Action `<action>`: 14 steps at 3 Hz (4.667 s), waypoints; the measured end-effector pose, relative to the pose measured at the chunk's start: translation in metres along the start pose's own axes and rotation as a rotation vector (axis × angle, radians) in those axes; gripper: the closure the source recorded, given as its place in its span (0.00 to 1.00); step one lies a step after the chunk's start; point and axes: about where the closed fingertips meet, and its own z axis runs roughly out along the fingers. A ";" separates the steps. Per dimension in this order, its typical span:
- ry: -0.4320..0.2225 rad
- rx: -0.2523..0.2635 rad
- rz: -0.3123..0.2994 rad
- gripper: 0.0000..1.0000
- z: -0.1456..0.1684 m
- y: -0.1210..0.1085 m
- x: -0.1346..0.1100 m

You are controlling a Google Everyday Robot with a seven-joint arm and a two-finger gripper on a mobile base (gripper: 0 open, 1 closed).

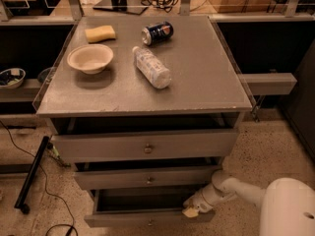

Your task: Open bottom drawer

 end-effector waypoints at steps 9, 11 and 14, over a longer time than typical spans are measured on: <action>0.069 -0.072 0.044 0.00 -0.012 0.048 0.000; 0.020 -0.114 0.079 0.00 -0.003 0.034 0.028; 0.019 -0.128 0.092 0.00 -0.009 0.040 0.034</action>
Offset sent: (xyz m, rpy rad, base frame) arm 0.0000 0.0000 0.0000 0.0000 0.0000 0.0000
